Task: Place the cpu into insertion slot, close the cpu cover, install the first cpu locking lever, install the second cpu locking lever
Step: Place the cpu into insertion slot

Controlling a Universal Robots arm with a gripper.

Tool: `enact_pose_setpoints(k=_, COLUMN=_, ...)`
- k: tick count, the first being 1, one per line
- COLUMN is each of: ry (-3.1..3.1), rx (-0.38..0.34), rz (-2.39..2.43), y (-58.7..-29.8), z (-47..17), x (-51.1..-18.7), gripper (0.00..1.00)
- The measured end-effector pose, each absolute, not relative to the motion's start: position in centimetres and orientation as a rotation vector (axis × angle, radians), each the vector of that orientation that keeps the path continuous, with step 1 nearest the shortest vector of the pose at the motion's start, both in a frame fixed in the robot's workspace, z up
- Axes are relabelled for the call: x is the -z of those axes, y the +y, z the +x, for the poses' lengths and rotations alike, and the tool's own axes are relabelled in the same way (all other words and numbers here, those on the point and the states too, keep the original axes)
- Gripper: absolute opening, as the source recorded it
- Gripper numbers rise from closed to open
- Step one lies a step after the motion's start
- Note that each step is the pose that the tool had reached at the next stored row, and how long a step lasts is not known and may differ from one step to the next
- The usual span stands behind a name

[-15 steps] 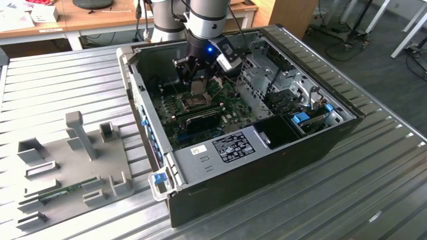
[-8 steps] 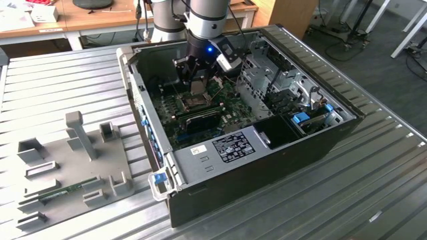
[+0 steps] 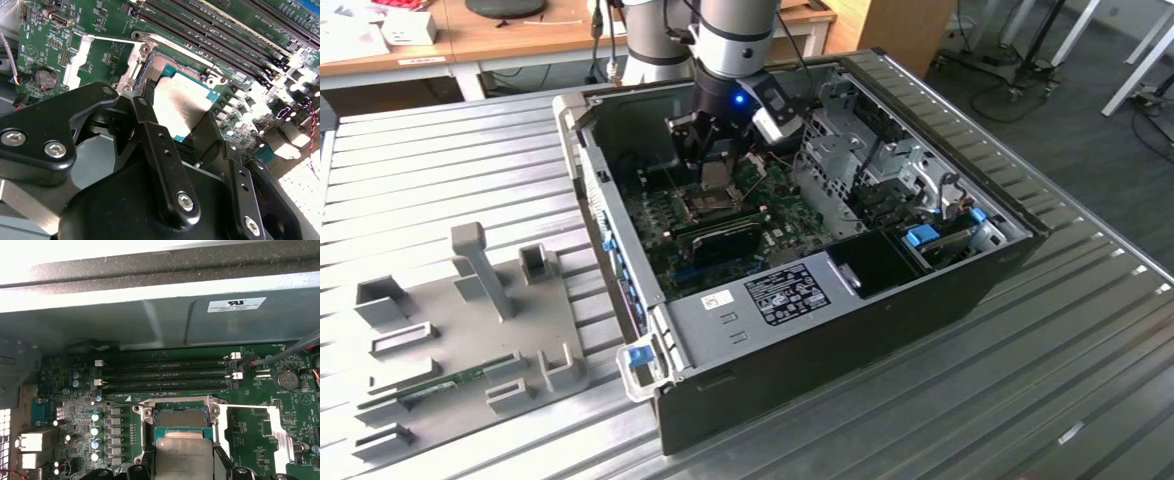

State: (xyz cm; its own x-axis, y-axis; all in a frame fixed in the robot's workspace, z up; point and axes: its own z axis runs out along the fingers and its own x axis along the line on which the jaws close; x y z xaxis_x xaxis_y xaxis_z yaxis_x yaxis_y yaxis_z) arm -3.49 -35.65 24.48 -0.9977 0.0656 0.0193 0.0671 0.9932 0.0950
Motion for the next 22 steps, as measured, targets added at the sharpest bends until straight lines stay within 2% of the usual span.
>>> enact_pose_setpoints(k=22, ry=-3.115, rx=0.151, rz=-0.279, y=-35.65, z=-3.49, x=-24.40, gripper=0.54)
